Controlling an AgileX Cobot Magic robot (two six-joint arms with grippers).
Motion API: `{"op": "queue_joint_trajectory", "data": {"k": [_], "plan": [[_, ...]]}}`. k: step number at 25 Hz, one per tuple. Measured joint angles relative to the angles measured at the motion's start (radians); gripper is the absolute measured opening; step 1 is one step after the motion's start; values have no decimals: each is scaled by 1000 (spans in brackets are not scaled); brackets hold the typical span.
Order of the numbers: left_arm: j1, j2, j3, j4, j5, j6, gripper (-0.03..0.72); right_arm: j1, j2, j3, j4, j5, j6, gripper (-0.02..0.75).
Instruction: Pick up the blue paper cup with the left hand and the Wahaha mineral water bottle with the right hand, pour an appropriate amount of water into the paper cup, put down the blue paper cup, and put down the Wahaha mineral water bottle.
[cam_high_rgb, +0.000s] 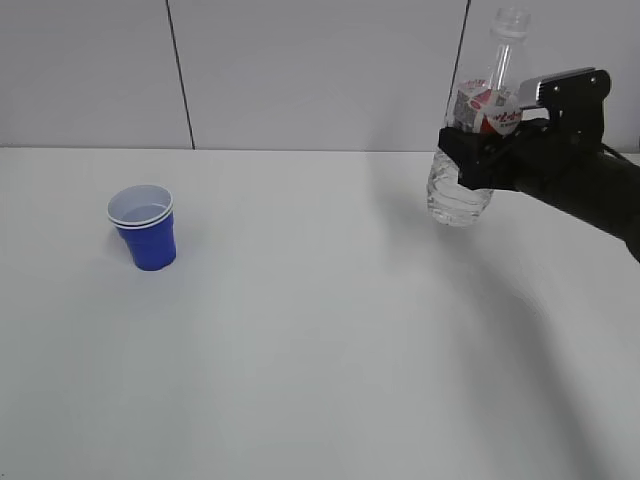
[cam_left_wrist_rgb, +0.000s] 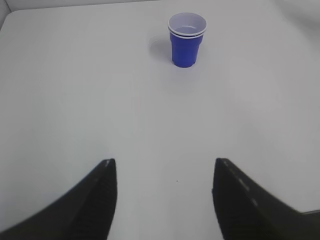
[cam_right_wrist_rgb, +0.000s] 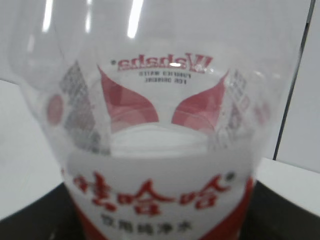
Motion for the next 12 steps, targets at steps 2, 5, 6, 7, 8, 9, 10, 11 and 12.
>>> {"op": "queue_joint_trajectory", "data": {"k": [2,5,6,7,8,9,10,11,12], "plan": [[0,0,0,0,0,2,458,0,45,-29,0,0,-7,431],[0,0,0,0,0,2,450,0,115,-67,0,-2,-23,431],[0,0,0,0,0,2,447,0,139,-75,0,-5,-24,431],[0,0,0,0,0,2,446,0,161,-81,0,-13,-26,431],[0,0,0,0,0,2,446,0,177,-83,0,-29,-25,431],[0,0,0,0,0,2,445,0,193,-83,0,-37,-25,431],[0,0,0,0,-1,2,445,0,205,-84,0,-45,-27,431],[0,0,0,0,-1,2,445,0,205,-84,0,-45,-27,431],[0,0,0,0,-1,2,445,0,216,-87,0,-54,-27,431]]}}
